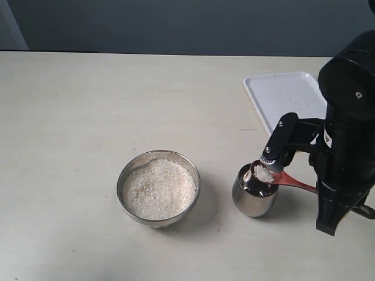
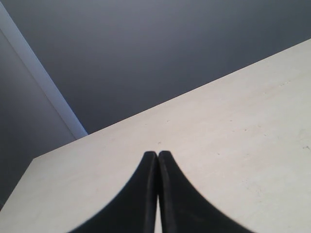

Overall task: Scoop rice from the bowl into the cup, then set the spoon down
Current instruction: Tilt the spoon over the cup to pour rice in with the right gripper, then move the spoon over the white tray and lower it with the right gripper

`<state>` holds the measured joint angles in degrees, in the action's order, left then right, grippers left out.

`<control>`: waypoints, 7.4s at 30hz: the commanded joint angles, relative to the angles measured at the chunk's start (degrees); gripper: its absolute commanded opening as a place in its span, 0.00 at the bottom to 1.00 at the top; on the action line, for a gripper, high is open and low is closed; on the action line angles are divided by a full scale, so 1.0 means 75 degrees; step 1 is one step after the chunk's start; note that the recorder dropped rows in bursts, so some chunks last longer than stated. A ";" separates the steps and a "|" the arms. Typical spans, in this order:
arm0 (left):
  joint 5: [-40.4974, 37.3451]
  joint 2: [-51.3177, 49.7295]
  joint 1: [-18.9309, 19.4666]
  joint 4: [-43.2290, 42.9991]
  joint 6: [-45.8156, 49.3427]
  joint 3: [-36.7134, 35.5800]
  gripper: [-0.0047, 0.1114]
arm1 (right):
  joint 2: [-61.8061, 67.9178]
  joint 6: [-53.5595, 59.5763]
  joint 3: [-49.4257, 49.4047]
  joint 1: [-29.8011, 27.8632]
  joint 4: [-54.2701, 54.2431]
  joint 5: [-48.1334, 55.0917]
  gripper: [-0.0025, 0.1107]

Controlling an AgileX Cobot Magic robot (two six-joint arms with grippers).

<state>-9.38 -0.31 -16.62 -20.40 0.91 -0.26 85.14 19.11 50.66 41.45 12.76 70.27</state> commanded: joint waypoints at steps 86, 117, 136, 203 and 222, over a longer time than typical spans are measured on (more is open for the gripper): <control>0.0052 0.0041 -0.0005 0.0001 -0.0062 0.0035 0.04 | -0.0055 -0.2497 -0.0885 0.1953 0.3848 -0.0041 0.01; 0.0051 0.0041 -0.0005 0.0001 -0.0062 0.0035 0.04 | -0.0041 -0.2976 -0.0885 0.2562 0.4568 -0.0041 0.01; 0.0051 0.0041 -0.0005 0.0001 -0.0062 0.0035 0.04 | -0.0041 -0.3279 -0.1037 0.2623 0.4722 -0.0041 0.01; 0.0053 0.0041 -0.0005 0.0001 -0.0062 0.0035 0.04 | -0.1655 -0.5715 -0.2080 0.3461 0.3878 -0.0041 0.01; 0.0053 0.0041 -0.0005 0.0001 -0.0062 0.0035 0.04 | -0.1583 -0.5741 0.0151 -0.1453 0.1480 -0.2868 0.01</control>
<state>-9.38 -0.31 -16.62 -20.40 0.91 -0.26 72.39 -27.92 49.01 37.44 26.56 52.13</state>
